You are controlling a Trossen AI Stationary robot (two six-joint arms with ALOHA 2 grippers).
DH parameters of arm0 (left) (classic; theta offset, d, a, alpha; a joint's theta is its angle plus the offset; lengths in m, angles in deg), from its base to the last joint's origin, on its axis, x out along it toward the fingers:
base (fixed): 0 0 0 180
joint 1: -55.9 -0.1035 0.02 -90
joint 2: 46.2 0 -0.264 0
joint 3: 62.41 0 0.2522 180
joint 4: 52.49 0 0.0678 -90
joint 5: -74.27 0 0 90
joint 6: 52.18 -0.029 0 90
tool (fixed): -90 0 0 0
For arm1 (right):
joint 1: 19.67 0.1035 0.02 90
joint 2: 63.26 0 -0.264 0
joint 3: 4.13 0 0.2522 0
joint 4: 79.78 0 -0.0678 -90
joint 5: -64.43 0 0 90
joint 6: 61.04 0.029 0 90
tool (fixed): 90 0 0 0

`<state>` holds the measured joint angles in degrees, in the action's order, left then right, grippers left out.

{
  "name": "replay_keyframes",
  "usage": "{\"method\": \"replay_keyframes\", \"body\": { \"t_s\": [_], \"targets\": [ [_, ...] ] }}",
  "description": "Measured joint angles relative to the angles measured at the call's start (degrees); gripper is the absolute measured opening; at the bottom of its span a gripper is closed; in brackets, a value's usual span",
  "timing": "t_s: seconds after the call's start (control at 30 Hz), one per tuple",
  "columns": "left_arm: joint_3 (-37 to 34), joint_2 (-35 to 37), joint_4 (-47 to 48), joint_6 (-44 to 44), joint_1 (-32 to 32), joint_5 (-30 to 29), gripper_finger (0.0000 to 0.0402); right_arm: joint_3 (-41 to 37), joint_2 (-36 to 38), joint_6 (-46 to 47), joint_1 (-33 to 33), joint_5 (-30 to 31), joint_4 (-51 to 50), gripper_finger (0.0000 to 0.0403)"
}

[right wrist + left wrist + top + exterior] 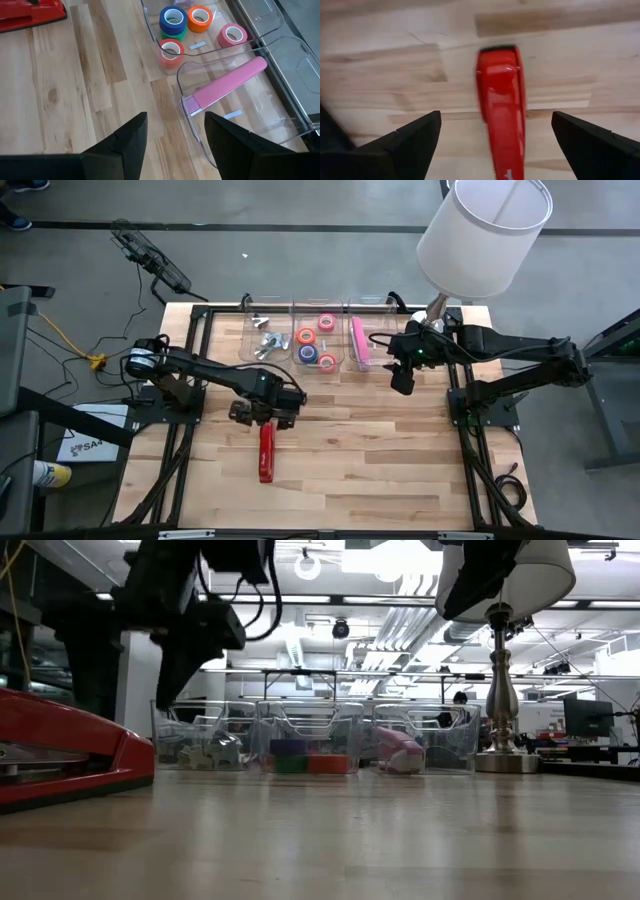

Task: Pick and place Stapler, Stapler remover, tape
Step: Put the red stapler into the right transparent bin

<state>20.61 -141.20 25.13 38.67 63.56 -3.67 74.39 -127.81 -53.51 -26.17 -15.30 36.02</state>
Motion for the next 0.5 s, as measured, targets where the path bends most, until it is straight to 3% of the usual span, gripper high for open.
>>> {"method": "replay_keyframes", "body": {
  "t_s": [0.5],
  "targets": [
    [-13.25, -0.04, -20.73, 3.41, -0.02, 4.2, 0.0376, 0.0, 0.0, 0.0, 0.0, 0.01, -0.17, 0.0188]
  ]
}}
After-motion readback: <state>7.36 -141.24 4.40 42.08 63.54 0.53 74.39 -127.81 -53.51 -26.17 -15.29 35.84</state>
